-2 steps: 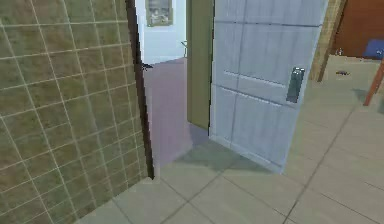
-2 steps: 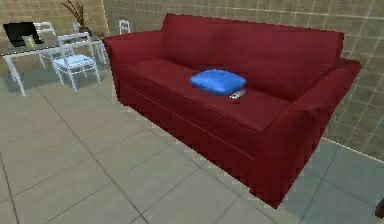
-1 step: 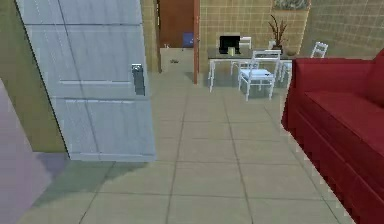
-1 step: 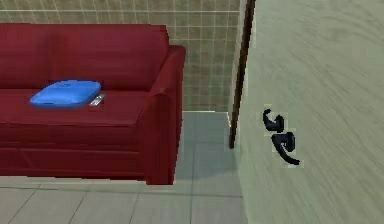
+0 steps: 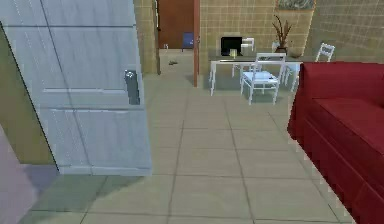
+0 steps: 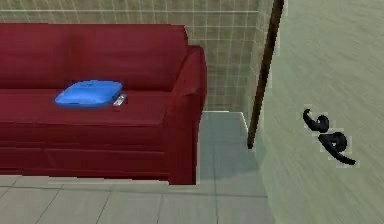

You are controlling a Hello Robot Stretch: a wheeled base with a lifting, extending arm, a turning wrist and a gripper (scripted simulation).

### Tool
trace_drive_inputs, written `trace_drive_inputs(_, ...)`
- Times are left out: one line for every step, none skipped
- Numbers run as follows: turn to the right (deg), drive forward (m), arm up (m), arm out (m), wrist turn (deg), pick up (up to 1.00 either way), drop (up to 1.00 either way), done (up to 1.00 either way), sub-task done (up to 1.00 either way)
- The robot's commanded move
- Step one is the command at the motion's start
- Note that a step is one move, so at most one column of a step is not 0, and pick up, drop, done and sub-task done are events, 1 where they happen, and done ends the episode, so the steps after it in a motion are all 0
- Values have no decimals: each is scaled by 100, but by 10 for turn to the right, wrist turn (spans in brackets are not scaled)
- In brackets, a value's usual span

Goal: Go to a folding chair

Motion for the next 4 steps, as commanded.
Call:
trace_drive_inputs(-300,0,0,0,0,0,0,0,0)
trace_drive_inputs(0,100,0,0,0,0,0,0,0)
trace_drive_inputs(-420,0,0,0,0,0,0,0,0)
trace_drive_inputs(0,100,0,0,0,0,0,0,0)
